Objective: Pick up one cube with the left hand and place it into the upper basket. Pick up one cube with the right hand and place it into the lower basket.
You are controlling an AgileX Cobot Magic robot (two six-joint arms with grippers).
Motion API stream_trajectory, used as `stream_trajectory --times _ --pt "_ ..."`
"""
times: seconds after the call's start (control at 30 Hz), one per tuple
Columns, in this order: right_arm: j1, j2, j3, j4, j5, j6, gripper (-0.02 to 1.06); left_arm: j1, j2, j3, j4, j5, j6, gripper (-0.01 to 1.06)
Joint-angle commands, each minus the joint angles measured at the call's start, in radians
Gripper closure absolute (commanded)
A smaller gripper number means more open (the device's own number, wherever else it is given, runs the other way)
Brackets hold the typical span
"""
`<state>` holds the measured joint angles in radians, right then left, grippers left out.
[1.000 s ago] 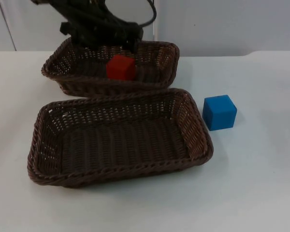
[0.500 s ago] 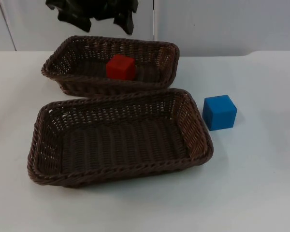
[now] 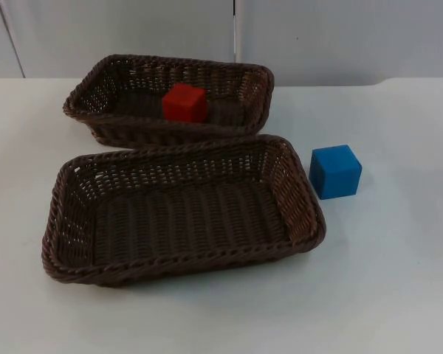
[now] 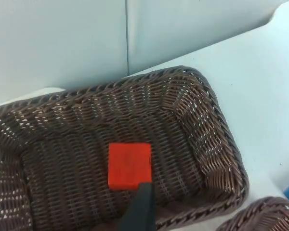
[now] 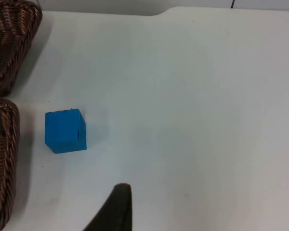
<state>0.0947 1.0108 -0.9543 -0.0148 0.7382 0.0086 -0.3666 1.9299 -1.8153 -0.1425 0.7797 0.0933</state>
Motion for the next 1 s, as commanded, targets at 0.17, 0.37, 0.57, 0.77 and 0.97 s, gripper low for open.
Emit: stream_trajectory --times 0.17,0.37,0.57,0.77,0.97 --pt "-0.004 -0.003 -0.002 -0.005 0.004 -0.002 -0.01 -0.003 -0.086 -0.005 0.036 0.066 0.003 0.19" --pt "-0.004 -0.003 -0.002 -0.005 0.004 -0.002 -0.01 -0.003 -0.166 0.022 0.052 0.075 0.003 0.19" --pt "-0.004 -0.003 -0.002 -0.005 0.004 -0.002 -0.01 -0.003 -0.297 0.207 0.052 -0.033 0.003 0.19" --pt "-0.004 -0.003 -0.002 -0.005 0.004 -0.002 -0.01 -0.003 -0.469 0.465 0.067 -0.144 0.003 0.19" --pt "-0.004 -0.003 -0.002 -0.002 0.004 -0.002 -0.01 -0.003 -0.628 0.622 0.083 -0.138 -0.001 0.19"
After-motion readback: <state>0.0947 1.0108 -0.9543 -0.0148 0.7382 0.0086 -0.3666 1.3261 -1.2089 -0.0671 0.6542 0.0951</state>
